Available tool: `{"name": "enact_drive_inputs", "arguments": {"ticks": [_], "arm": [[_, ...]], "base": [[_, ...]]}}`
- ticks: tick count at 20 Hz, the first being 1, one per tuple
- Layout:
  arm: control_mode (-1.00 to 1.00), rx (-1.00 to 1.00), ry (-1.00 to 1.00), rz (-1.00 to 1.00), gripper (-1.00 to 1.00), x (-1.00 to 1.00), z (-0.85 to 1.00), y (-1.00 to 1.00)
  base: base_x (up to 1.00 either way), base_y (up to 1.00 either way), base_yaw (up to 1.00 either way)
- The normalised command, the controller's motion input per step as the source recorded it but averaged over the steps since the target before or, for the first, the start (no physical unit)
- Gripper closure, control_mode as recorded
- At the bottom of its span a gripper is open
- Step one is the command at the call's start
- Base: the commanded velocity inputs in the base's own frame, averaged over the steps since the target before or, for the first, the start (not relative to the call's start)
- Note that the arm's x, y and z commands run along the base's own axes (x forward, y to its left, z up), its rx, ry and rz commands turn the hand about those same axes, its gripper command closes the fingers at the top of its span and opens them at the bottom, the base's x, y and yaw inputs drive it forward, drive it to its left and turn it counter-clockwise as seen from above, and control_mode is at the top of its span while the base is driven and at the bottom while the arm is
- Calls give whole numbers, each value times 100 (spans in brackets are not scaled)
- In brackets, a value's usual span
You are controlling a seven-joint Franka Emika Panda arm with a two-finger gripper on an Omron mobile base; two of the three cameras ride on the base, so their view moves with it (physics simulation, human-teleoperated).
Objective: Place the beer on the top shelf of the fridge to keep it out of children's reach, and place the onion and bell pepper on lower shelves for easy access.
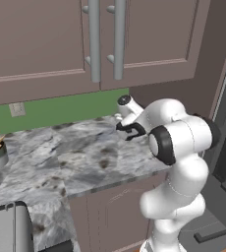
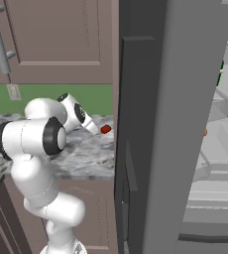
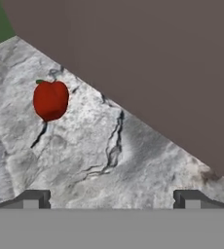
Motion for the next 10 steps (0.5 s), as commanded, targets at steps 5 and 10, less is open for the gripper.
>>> {"name": "enact_drive_inputs", "arguments": {"ticks": [5,10], "arm": [[-100,0,0,-8,-100,42,-13,0],[-100,0,0,-5,-100,39,-18,0]], "base": [[0,0,0],[0,0,0]]}}
